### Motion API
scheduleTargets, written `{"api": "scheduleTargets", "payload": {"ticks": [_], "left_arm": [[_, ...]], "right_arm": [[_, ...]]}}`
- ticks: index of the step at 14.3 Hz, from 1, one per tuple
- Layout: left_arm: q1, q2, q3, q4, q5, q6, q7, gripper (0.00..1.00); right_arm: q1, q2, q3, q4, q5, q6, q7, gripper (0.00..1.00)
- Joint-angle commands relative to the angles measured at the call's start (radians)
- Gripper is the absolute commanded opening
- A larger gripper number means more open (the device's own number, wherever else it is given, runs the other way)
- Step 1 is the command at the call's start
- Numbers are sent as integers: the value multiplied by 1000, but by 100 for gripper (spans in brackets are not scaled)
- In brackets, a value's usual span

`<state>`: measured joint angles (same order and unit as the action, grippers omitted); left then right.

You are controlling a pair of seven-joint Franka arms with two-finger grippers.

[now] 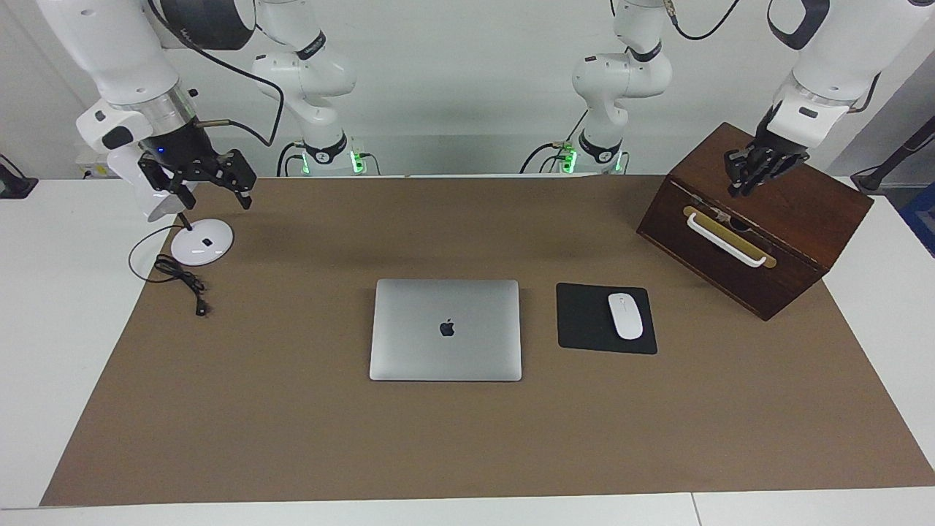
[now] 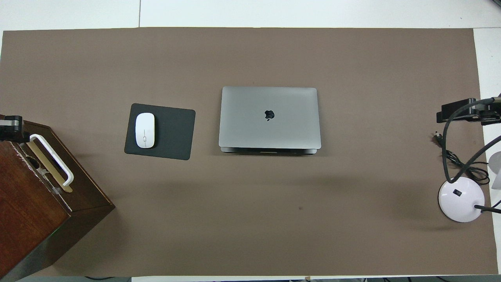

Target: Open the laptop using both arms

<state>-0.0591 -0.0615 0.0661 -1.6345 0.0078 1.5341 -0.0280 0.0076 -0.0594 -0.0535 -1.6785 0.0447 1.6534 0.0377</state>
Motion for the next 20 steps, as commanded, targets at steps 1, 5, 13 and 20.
{"api": "scheduleTargets", "payload": {"ticks": [1, 5, 13, 20], "left_arm": [[7, -31, -3, -48, -44, 46, -15, 0], [-5, -40, -3, -100, -78, 139, -12, 0], [-151, -199, -6, -457, -100, 481, -3, 0], [-290, -343, -6, -783, -101, 826, 5, 0]], "right_arm": [[0, -16, 12, -20, 24, 26, 97, 100], [0, -17, 52, -18, 79, 23, 235, 100], [8, -19, 150, -13, 112, 35, 502, 100], [23, -10, 213, -20, 241, 144, 806, 100]]}}
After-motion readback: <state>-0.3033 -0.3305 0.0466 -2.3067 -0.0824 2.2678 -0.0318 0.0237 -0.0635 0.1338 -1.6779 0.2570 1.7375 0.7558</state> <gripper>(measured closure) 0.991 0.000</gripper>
